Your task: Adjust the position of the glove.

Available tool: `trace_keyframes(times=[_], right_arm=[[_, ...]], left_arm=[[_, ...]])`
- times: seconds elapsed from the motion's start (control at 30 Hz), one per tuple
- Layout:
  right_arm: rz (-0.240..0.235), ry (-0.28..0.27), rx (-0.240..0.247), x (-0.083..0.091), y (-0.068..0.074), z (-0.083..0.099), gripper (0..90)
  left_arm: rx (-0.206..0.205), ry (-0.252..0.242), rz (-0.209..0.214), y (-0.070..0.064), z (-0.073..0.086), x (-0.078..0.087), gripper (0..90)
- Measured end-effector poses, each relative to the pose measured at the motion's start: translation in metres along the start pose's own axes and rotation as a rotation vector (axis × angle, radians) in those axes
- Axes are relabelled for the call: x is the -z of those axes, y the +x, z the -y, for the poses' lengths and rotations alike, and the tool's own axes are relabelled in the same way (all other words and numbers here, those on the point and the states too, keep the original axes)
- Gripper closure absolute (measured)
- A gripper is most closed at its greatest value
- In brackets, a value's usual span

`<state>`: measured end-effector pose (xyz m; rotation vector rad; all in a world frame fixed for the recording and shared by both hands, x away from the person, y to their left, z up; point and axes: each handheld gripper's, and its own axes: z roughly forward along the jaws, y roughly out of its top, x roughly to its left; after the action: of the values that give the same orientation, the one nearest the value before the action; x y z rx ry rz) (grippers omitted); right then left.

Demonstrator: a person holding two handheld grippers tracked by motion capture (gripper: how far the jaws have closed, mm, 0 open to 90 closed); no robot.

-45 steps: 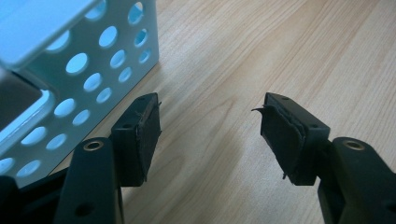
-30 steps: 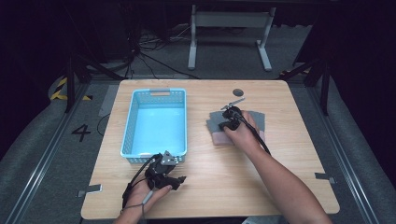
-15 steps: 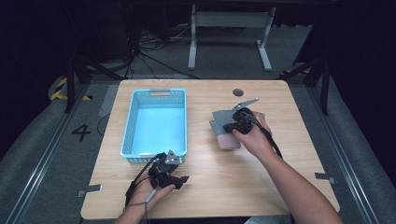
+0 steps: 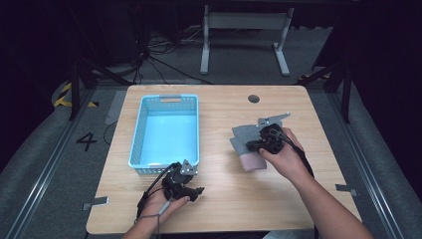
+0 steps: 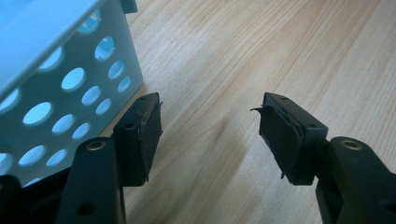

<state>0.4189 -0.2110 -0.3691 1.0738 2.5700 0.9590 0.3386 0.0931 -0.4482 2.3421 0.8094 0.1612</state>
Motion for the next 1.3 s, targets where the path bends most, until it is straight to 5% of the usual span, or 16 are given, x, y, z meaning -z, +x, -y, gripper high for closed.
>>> trace_keyframes(times=[0.4, 0.87, 1.1, 1.3], right_arm=[[-0.121, 0.11, 0.202, -0.005, 0.01, 0.034, 86.3], [-0.183, 0.202, 0.222, -0.029, 0.014, 0.062, 83.2], [-0.187, 0.136, 0.204, -0.017, 0.021, 0.061, 81.0], [-0.3, 0.197, 0.235, -0.017, 0.043, 0.064, 89.9]], left_arm=[[0.005, 0.001, -0.006, -0.001, 0.002, 0.0, 39.1], [-0.004, 0.004, -0.001, -0.005, 0.002, 0.001, 38.3], [-0.016, 0.009, 0.008, -0.006, 0.0, 0.001, 37.9], [-0.022, 0.007, 0.008, -0.006, -0.003, 0.0, 37.9]])
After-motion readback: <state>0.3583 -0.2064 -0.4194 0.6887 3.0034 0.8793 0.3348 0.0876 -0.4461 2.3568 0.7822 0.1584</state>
